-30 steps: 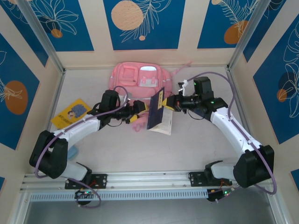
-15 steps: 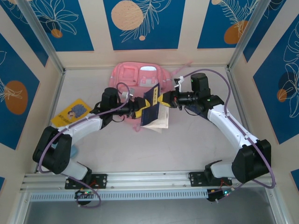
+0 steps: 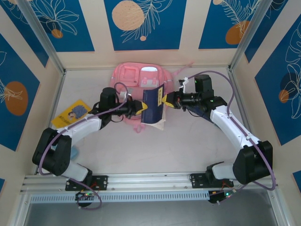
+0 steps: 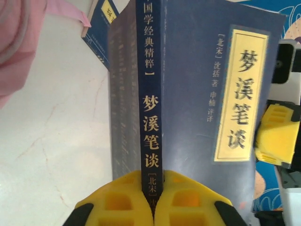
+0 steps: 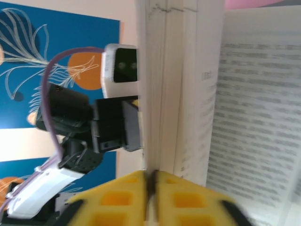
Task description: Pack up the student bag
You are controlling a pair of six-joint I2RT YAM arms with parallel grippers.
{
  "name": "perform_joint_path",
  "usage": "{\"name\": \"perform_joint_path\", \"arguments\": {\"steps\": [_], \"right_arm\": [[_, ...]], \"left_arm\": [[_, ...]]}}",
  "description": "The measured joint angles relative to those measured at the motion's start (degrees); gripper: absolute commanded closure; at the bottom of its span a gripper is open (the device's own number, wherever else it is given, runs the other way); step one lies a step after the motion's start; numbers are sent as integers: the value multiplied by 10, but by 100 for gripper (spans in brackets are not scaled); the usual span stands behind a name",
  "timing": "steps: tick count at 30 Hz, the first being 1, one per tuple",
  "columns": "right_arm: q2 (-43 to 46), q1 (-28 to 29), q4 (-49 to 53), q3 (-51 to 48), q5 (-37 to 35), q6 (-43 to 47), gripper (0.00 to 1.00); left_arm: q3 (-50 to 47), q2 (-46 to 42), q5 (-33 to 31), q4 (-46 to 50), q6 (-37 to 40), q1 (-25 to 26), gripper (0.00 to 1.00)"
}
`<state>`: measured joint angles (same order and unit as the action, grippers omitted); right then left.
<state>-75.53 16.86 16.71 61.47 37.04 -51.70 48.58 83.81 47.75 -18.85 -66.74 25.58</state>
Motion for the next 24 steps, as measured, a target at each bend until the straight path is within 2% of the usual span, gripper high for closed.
{"name": "perform_joint_path", "arguments": {"steps": [1,2,5,12,20,24], "right_arm": [[2,0,15,-1,-17,6,40],[7,0,30,-3,-35,10,31],[34,0,57,-29,-82,9,20],[121,23,23,-123,-124,-83,13],[119,156,-161,-192,-194,-270,2],[96,195,-250,-195,-244,-336,1]], "left_arm": [[0,-6,-4,6,4,-1,100],[0,-14,-9,15,9,-1,100],[8,-33,-24,38,21,-2,100],[29,-44,-100,61,13,-2,100],[68,-46,-182,78,-50,-2,100],[94,-47,-199,78,-81,-2,100]]}}
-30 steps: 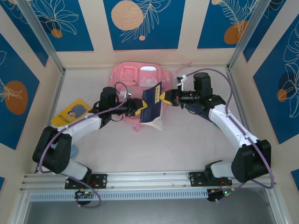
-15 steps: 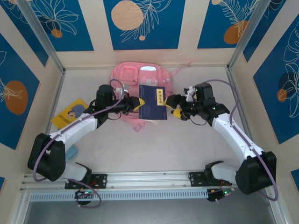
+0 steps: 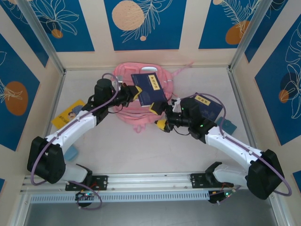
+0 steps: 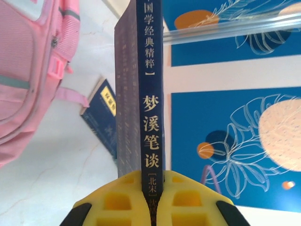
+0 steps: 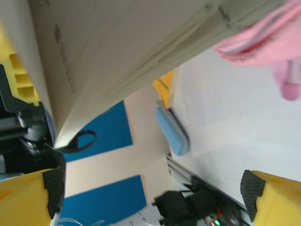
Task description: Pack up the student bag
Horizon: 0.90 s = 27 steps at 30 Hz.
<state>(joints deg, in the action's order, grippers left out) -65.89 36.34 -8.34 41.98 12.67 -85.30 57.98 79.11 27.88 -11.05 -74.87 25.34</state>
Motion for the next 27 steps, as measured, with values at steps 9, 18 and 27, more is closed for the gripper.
{"name": "perform_joint_path", "arguments": {"steps": [9,18,27], "right_arm": [[-30,26,-136,0,-109,-77,2],[-70,0,-186,5,-123,-129,9],[-121,5,-222,34,-129,-172,53]], "left_arm": [[20,-1,-14,34,-48,0,100],[23,1,-33,35,-72,0,100],[23,-52,-62,78,-68,0,100]]}}
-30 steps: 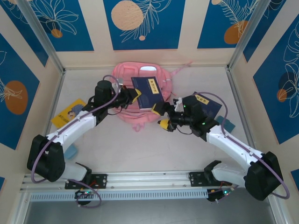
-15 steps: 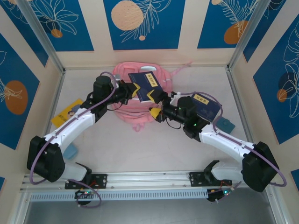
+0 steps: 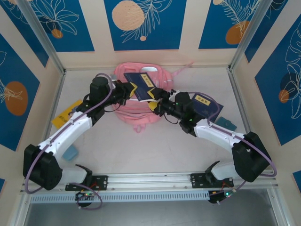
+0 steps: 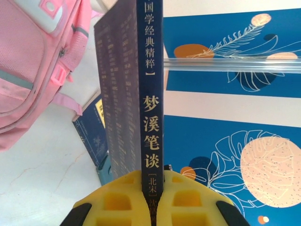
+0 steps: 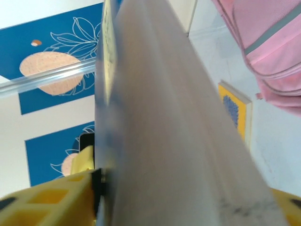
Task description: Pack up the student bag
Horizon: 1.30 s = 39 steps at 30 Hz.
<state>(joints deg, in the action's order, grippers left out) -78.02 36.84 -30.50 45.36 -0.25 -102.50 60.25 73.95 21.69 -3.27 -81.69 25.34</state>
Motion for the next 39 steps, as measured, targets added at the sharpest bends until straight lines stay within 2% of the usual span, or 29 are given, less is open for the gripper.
{"name": "perform_joint_path", "arguments": {"steps": [7,8,10,13,14,17,20,25,29,31,34,39], "right_arm": [[4,23,3,3,-27,1,86],[6,26,5,2,-32,2,93],[11,31,15,0,-43,2,100],[29,37,55,-1,-55,12,100],[37,38,76,-1,-60,20,100],[68,38,157,1,-89,52,100],[108,35,249,9,-126,91,100],[189,21,403,34,-188,151,100],[242,-16,500,57,-210,193,100],[262,-40,536,64,-211,213,100],[281,-82,572,64,-196,240,100],[276,-160,596,63,-111,280,100]], "left_arm": [[-9,-26,-10,63,34,0,100],[-10,-27,-11,73,40,0,96],[-10,-28,-10,86,55,0,74],[-9,-31,-2,113,91,0,47],[-7,-32,0,130,111,0,41],[21,-29,2,217,193,-1,27],[63,-20,-5,300,297,-1,18],[99,-1,-41,401,471,-1,12],[112,29,-54,449,571,-1,1],[121,45,-57,461,610,-1,0],[139,70,-59,469,661,-1,0],[190,127,-70,476,732,1,0]]}}
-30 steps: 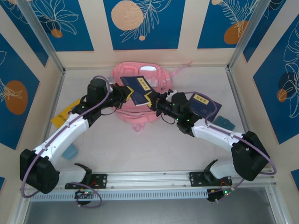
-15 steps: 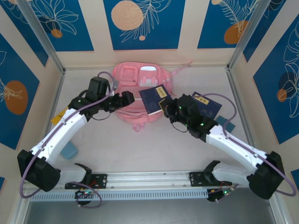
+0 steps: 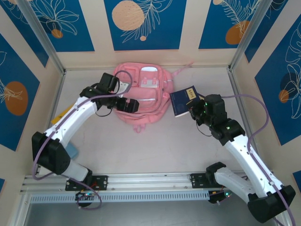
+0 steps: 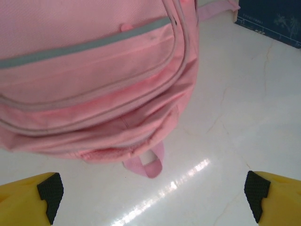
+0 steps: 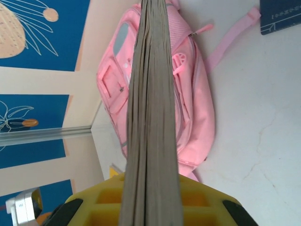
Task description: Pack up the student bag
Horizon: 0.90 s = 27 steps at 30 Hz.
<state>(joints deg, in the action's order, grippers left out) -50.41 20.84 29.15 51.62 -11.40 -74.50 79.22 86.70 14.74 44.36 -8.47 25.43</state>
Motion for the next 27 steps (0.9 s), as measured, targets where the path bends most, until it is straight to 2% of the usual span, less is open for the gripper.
{"name": "perform_joint_path", "arguments": {"steps": [5,13,19,27], "right_arm": [[-17,-58,3,-12,92,42,100],[-56,-113,5,-19,194,91,100],[-81,-121,-13,-31,229,97,100],[-95,-123,-27,-34,238,96,100]], "left_arm": [[64,87,-54,8,81,6,0],[146,211,-120,49,213,8,2],[207,278,-130,75,287,11,8],[219,317,-129,82,359,34,7]]}}
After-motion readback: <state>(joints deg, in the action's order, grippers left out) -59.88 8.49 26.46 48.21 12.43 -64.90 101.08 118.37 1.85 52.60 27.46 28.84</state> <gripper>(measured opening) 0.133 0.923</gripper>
